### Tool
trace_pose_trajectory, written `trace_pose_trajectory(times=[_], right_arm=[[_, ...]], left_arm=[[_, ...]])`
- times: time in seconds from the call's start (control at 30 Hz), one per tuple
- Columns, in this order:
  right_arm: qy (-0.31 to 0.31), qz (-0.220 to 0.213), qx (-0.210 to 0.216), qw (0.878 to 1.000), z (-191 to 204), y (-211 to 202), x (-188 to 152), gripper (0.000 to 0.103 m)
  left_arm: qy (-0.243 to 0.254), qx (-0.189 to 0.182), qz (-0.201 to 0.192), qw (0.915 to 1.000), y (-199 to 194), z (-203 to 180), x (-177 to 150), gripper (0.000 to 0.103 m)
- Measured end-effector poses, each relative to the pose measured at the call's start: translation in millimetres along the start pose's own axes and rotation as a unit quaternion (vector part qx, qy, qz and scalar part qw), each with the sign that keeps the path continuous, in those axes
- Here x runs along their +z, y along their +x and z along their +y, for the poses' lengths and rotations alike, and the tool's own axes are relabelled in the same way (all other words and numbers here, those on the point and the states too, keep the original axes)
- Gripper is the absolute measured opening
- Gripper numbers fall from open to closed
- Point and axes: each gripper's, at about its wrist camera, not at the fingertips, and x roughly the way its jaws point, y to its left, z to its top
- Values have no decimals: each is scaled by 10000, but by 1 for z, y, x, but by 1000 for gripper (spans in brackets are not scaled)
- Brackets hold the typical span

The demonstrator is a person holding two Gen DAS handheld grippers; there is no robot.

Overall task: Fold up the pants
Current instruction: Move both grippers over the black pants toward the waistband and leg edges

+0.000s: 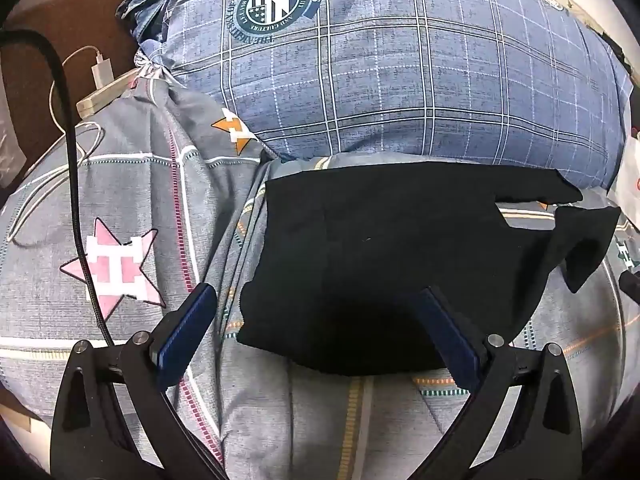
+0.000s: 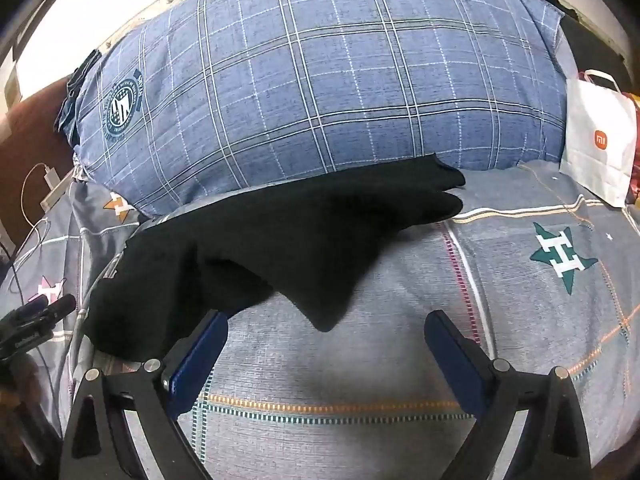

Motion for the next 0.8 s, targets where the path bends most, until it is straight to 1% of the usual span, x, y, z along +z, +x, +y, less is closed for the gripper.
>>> trace_pose_trajectory(times=[0.1, 0.17, 0.27, 0.3, 0.33, 0.43, 0.5, 0.57, 0.67, 0.73, 0.8], right_arm=[[17, 29, 18, 10000, 2, 2, -1, 98], [48, 58, 22, 10000, 3, 5, -1, 98], [21, 94, 23, 10000, -2, 11, -4, 98], [22, 107, 19, 9999, -5, 12, -4, 98], [49, 82, -31, 9999, 0, 18, -10, 98], [96, 108, -60, 9999, -9, 22, -11, 98], [202, 178, -37, 9996, -15, 26, -8, 98], [279, 160, -26, 9995, -21, 30, -8, 98], [343, 213, -26, 9992, -28, 37, -10, 98], [478, 399, 92, 9980, -28, 41, -7, 98], [464, 335, 152, 9982, -26, 43, -7, 98]], left_arm=[[-8, -6, 38, 10000, 1, -3, 0, 102], [4, -42, -6, 10000, 2, 3, 1, 102], [42, -34, 76, 10000, 6, 4, 1, 102], [66, -15, 164, 9998, 9, 5, -1, 102], [79, -14, 207, 9998, 11, 6, -3, 102], [-30, -62, 210, 9998, 16, 10, -8, 102], [-158, -132, 340, 9992, 21, 16, -13, 102], [-249, -212, 489, 9983, 27, 20, -18, 102], [-362, -178, 654, 9970, 35, 25, -27, 102], [-394, -178, 716, 9965, 37, 27, -30, 102], [-399, -166, 669, 9968, 38, 27, -29, 102]])
